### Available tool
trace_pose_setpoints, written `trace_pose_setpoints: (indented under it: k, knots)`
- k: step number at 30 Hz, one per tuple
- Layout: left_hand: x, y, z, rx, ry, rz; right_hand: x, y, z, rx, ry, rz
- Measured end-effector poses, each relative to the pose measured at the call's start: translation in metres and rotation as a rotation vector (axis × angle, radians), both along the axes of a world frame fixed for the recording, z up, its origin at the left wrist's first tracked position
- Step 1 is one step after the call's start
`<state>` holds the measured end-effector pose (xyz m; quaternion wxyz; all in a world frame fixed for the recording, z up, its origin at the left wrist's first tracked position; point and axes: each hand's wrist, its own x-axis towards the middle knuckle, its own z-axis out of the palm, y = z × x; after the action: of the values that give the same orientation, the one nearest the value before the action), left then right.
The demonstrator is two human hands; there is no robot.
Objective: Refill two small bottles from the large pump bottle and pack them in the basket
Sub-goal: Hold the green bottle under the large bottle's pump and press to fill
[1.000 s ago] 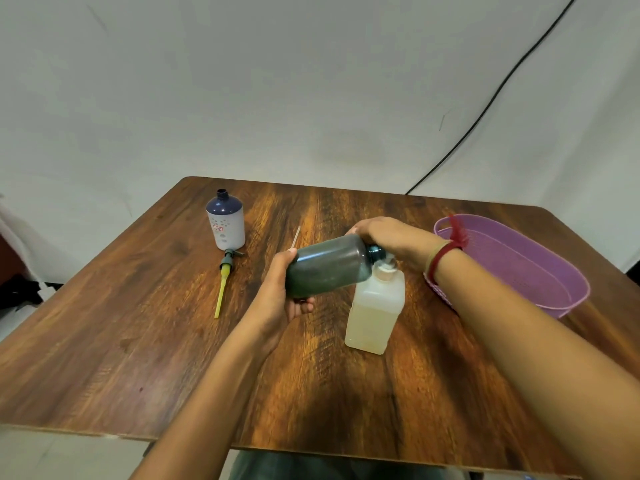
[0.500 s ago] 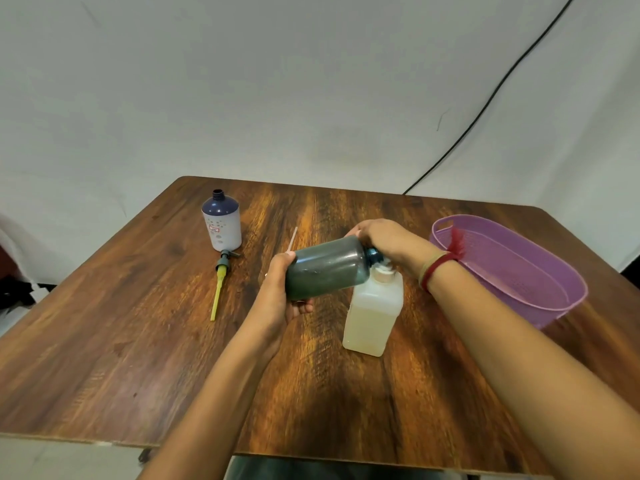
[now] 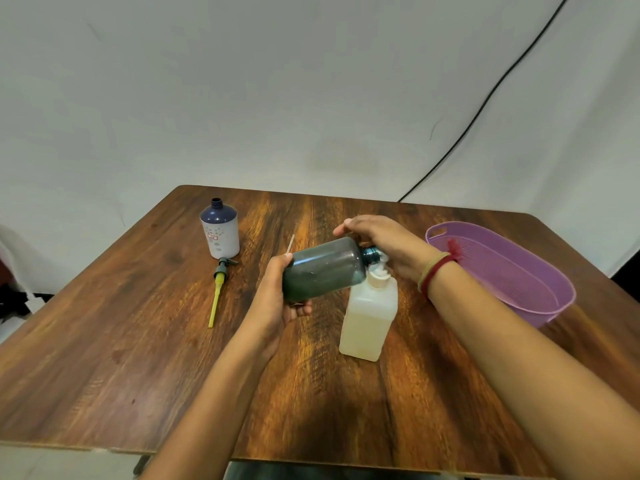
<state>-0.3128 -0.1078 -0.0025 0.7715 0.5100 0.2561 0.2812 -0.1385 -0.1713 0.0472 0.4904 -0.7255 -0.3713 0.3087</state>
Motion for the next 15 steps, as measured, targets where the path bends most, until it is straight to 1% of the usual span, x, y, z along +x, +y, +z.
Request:
trace_pose_setpoints:
  k: [3,4,6,7,9,13,15]
  knots:
    - [0.0,0.0,0.002,-0.006,0.007,0.014,0.0,-0.001,0.0,0.01,0.008,0.007]
    - [-0.001,-0.001,0.003,-0.004,0.009,0.017,0.0,-0.001,0.001,-0.01,-0.038,0.021]
    - [-0.001,-0.003,0.003,0.004,0.014,0.024,0.0,-0.002,0.005,-0.051,-0.183,0.051]
    - [-0.001,-0.004,0.003,0.005,0.018,0.028,0.0,-0.003,0.008,-0.042,-0.221,0.05]
    - [-0.001,-0.005,0.004,0.005,0.023,0.033,0.002,-0.008,0.011,0.018,-0.277,0.005]
    - [-0.001,-0.006,0.003,0.009,0.021,0.048,-0.001,-0.028,-0.004,0.132,-0.625,-0.09]
    - [0.0,-0.006,0.002,0.017,0.021,0.057,-0.01,-0.037,-0.02,0.205,-0.691,-0.132]
